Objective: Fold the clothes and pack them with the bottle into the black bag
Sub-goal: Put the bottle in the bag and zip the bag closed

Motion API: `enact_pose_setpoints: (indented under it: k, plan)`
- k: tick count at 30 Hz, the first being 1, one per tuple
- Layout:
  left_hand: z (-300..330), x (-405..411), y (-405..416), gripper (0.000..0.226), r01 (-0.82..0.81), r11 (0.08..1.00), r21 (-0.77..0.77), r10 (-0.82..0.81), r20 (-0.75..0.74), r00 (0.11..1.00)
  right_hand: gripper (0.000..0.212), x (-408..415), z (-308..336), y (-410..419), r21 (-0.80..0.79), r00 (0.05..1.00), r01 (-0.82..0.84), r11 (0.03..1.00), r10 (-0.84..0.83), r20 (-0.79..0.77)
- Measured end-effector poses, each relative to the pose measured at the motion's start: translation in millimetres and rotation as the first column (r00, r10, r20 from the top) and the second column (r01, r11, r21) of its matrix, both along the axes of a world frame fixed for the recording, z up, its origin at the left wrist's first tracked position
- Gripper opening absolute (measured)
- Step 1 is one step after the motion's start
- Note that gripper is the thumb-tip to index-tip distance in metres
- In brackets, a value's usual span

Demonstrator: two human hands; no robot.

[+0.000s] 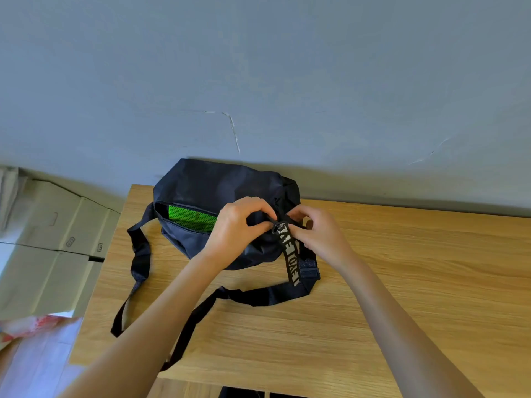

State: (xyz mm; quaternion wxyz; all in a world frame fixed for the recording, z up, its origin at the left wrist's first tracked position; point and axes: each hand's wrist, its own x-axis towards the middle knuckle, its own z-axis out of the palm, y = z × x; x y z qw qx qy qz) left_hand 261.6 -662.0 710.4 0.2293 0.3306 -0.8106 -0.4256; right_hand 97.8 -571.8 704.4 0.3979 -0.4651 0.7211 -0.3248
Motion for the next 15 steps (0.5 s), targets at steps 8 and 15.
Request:
enact_pose_setpoints:
  k: [8,15]
  plan:
    - [-10,18,-5,0.017,-0.046,0.999,0.009,0.046,-0.017,0.999,0.011,6,7,-6,-0.025,0.997,-0.060,0.998,0.059,-0.048]
    - [1,34,-16,0.027,-0.126,0.977,0.174,0.095,0.180,0.979,0.014,7,7,-3,-0.085,0.999,-0.010,0.996,0.006,-0.046]
